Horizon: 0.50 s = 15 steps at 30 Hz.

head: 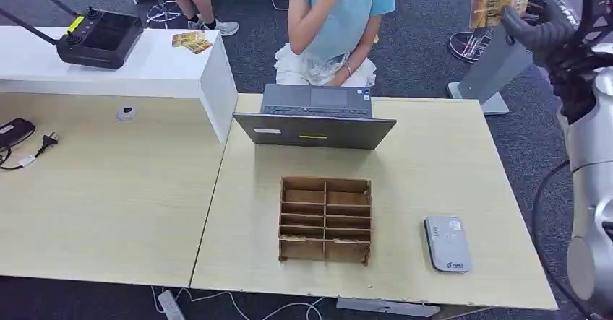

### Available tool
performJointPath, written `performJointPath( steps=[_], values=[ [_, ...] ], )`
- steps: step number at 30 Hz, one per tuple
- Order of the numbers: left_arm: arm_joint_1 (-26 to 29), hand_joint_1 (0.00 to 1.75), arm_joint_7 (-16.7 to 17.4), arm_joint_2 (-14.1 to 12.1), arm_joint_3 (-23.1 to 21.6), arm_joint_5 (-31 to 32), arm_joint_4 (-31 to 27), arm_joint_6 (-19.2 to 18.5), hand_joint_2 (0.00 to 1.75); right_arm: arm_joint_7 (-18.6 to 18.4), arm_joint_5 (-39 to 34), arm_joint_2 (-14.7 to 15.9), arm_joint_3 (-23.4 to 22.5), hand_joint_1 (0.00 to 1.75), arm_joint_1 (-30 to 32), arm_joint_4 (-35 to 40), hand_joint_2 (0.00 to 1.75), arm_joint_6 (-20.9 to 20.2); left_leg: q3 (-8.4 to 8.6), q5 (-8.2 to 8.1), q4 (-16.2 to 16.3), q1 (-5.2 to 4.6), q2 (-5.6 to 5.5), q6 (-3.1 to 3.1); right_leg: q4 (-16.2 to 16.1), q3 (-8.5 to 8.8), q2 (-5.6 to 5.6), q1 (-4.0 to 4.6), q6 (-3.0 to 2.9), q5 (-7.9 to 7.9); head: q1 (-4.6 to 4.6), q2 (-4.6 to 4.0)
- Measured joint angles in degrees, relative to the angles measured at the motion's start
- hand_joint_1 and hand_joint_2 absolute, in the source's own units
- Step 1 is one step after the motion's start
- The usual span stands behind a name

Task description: Pass the card to the sensor for recognition and then transmit it.

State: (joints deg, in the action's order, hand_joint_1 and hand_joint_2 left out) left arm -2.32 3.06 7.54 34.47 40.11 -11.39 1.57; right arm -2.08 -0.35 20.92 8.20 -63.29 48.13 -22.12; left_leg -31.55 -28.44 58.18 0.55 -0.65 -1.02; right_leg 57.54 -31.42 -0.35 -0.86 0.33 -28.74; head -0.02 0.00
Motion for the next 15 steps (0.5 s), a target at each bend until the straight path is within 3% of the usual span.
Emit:
performJointPath(
  steps=[3,5,9,11,15],
  values=[
    [0.02,0.00,-0.11,0.00,0.37,0.00,0.00,0.00,0.00,-1.97,-5.84,1.82,0.81,1.75,-0.75,-1.18,1.75,-5.08,0.00,0.00,0.01,0.00,-0.06,0.00,0.00,-0.01,-0.05,0.00,0.00,0.00,-0.02,0.00],
    [0.12,0.00,-0.48,0.00,0.81,-0.07,0.00,0.00,0.00,-3.63,-11.44,4.34,1.71,1.75,-1.76,-2.21,1.75,-10.15,-0.05,0.01,0.04,0.01,-0.26,0.00,0.00,-0.01,-0.23,-0.01,0.00,-0.01,-0.02,0.00],
    [0.32,0.00,-0.87,-0.02,1.42,-0.09,0.00,0.00,0.00,-8.66,-24.73,10.98,4.37,1.75,-3.27,-3.32,1.75,-15.21,-0.15,0.00,0.09,-0.01,-0.34,0.01,-0.01,-0.02,-0.33,-0.03,0.01,-0.01,0.02,0.00],
    [0.36,0.00,-1.07,-0.02,1.81,0.02,0.00,0.02,0.00,-11.76,-32.95,15.16,6.63,1.75,-3.41,-2.95,1.75,-15.84,-0.20,-0.04,0.11,-0.03,-0.34,0.07,-0.02,-0.02,-0.35,-0.04,0.03,-0.02,0.04,0.00],
    [0.51,0.00,-1.18,-0.07,2.67,0.17,0.00,0.02,0.00,-13.90,-43.70,23.18,13.23,1.75,-3.43,0.40,1.75,-14.20,-0.19,-0.13,0.16,-0.08,-0.28,0.20,-0.02,-0.08,-0.29,-0.06,0.04,-0.03,-0.02,0.00]
  ],
)
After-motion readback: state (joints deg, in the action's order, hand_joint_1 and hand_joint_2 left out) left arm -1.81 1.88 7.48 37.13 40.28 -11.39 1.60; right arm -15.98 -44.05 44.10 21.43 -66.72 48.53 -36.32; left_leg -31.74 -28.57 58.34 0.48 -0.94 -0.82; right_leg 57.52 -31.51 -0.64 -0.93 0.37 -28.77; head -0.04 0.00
